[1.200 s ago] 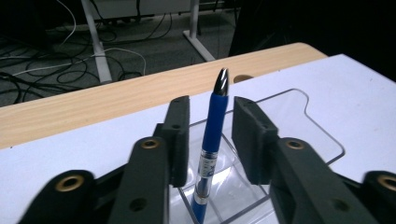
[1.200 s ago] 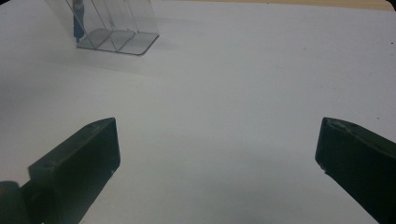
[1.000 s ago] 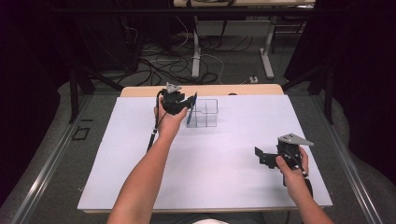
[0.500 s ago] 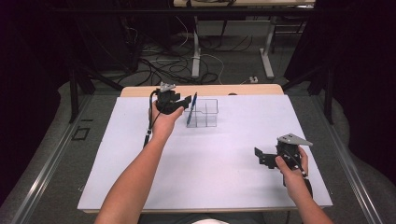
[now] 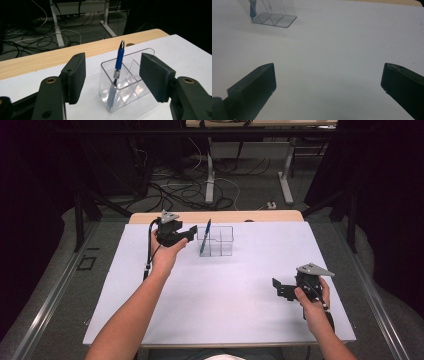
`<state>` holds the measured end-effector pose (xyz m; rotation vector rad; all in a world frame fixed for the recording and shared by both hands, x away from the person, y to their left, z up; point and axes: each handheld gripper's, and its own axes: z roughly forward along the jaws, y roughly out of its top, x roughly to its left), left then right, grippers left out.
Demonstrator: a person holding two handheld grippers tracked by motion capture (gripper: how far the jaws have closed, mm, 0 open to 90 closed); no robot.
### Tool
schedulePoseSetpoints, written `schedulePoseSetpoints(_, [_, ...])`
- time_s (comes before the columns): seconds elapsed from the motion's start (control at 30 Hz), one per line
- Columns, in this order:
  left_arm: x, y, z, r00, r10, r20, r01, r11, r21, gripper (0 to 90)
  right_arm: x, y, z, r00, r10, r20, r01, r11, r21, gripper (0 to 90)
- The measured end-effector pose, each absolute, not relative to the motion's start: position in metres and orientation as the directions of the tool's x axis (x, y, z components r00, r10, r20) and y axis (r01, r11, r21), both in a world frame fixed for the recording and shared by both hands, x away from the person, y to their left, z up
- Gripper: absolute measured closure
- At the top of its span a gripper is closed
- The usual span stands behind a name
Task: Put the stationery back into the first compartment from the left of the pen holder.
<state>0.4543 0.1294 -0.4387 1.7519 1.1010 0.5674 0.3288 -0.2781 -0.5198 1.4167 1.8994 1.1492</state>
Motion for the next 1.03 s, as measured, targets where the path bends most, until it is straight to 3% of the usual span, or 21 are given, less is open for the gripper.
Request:
schedulePoseSetpoints(0.2, [0.440, 0.146, -0.434, 0.474, 0.866, -0.161, 0.457, -0.085, 0.885, 35.7, 0.329, -0.278, -0.520, -0.333, 0.939, 0.085, 0.513, 0.105, 0.852, 0.0])
schedulePoseSetpoints(0.3, [0.435, 0.153, -0.434, 0.480, 0.860, -0.175, 0.467, -0.081, 0.880, 30.2, 0.329, -0.278, -0.520, -0.333, 0.939, 0.081, 0.513, 0.108, 0.852, 0.0])
schedulePoseSetpoints(0.57, [0.417, 0.167, -0.448, 0.484, 0.858, -0.170, 0.470, -0.091, 0.878, 16.8, 0.329, -0.277, -0.520, -0.334, 0.939, 0.077, 0.512, 0.112, 0.852, 0.0])
schedulePoseSetpoints(0.7, [0.406, 0.172, -0.462, 0.494, 0.860, -0.131, 0.457, -0.128, 0.880, 15.6, 0.329, -0.277, -0.520, -0.334, 0.939, 0.077, 0.511, 0.112, 0.852, 0.0])
schedulePoseSetpoints(1.03, [0.382, 0.191, -0.486, 0.490, 0.851, -0.188, 0.484, -0.086, 0.871, 5.5, 0.330, -0.277, -0.521, -0.334, 0.940, 0.074, 0.513, 0.115, 0.850, 0.0])
